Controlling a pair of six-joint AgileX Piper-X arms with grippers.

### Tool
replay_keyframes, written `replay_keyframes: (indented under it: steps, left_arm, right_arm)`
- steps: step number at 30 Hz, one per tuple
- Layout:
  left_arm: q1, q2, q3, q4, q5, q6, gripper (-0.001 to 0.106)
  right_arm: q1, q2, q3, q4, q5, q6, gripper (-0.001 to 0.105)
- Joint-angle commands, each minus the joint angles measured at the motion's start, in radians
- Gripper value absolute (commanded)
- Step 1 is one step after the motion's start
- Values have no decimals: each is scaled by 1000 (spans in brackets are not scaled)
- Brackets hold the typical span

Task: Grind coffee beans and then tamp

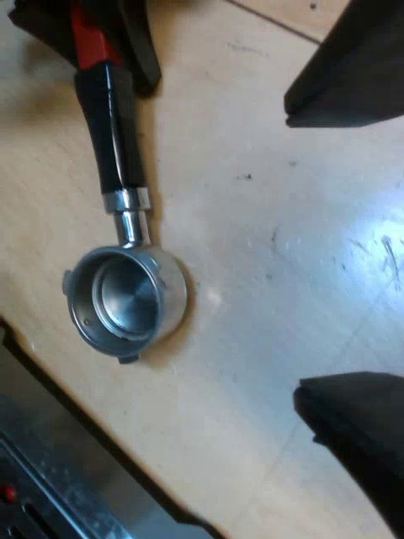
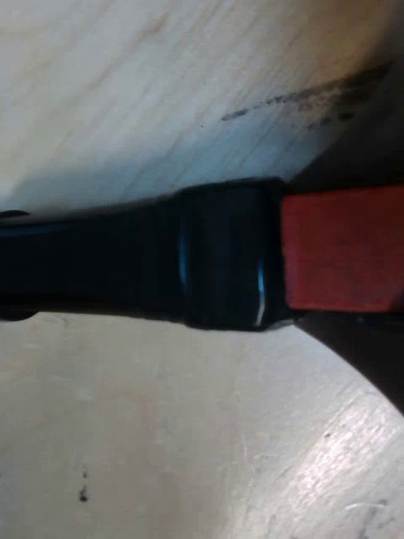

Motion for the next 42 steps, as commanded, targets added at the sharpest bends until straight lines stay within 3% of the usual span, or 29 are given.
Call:
replay_keyframes:
  steps: [1,6,7,11,15,22,26,27,28,32,34,40,42]
  left_arm:
    - [-4,-2,-1,-16,6,-2,64]
    - [-4,-2,-1,-16,6,-2,64]
    - [-4,-2,-1,-16,6,-2,64]
    - [-4,-2,-1,-18,6,-2,64]
    - [-4,-2,-1,-18,6,-2,64]
    - [-4,-2,-6,-18,6,-2,64]
    - [-4,-2,-23,-18,29,-2,60]
    - [-4,-2,-51,-18,33,-2,52]
    - [-4,-2,-69,-13,30,-2,51]
    - [-4,-2,-115,-1,27,-2,53]
    - [-4,-2,-142,4,27,-2,59]
    - [-4,-2,-185,10,27,-2,63]
    - [-4,-2,-205,26,27,-2,63]
  right_arm:
    - [-2,2,5,74,-49,3,2]
    - [-2,2,5,90,-49,3,8]
    - [-2,2,5,104,-78,19,47]
    - [-2,2,-14,171,-78,65,47]
    - [-2,2,-55,279,-78,65,48]
    - [-2,2,-161,457,-78,65,75]
    - [-2,2,-221,550,-76,63,75]
    - [-2,2,-239,585,-74,62,75]
    - [-2,-2,-262,628,-67,62,75]
    - [-2,-25,-327,741,-37,62,75]
    - [-1,-58,-368,791,-5,55,75]
    - [0,-127,-433,833,21,34,75]
    - [0,-198,-499,834,67,32,75]
